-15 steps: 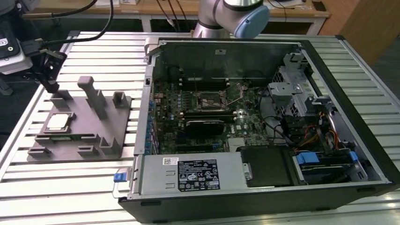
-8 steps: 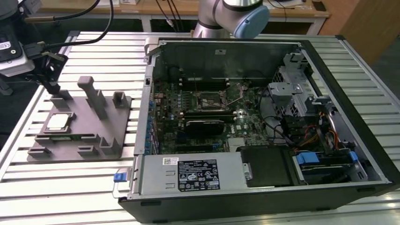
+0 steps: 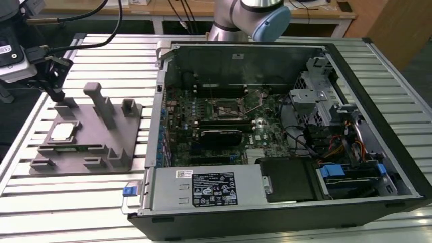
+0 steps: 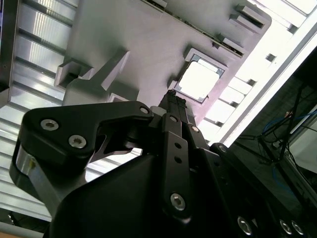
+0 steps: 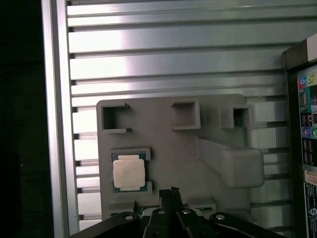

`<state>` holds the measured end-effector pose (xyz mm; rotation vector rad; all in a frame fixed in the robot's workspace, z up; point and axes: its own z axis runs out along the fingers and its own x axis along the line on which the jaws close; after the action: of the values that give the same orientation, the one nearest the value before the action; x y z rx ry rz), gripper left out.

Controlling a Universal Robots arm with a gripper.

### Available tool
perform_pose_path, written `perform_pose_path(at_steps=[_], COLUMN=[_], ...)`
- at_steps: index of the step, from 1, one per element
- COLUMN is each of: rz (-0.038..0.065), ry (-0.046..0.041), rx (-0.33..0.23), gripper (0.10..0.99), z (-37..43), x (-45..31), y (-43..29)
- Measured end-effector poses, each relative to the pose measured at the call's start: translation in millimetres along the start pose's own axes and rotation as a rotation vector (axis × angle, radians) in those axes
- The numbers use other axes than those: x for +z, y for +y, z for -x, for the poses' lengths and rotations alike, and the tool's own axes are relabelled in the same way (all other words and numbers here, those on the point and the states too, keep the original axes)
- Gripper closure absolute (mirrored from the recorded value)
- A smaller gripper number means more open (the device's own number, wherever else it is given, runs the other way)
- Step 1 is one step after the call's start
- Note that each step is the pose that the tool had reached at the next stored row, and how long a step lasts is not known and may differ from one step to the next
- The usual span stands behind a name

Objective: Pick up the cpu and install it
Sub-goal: 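Pick up the cpu and move it towards the insertion slot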

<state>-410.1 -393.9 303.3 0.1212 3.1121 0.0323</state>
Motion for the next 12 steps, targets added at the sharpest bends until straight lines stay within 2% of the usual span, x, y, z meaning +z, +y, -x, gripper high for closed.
perform_pose_path(at_steps=[5, 12], rz=[0.0, 0.0], ry=[-0.0001, 0.0], rx=[0.0, 0.0], gripper=[0.98, 0.98], z=[-2.4, -8.0], x=[2.0, 10.0], y=[-0.2, -0.8])
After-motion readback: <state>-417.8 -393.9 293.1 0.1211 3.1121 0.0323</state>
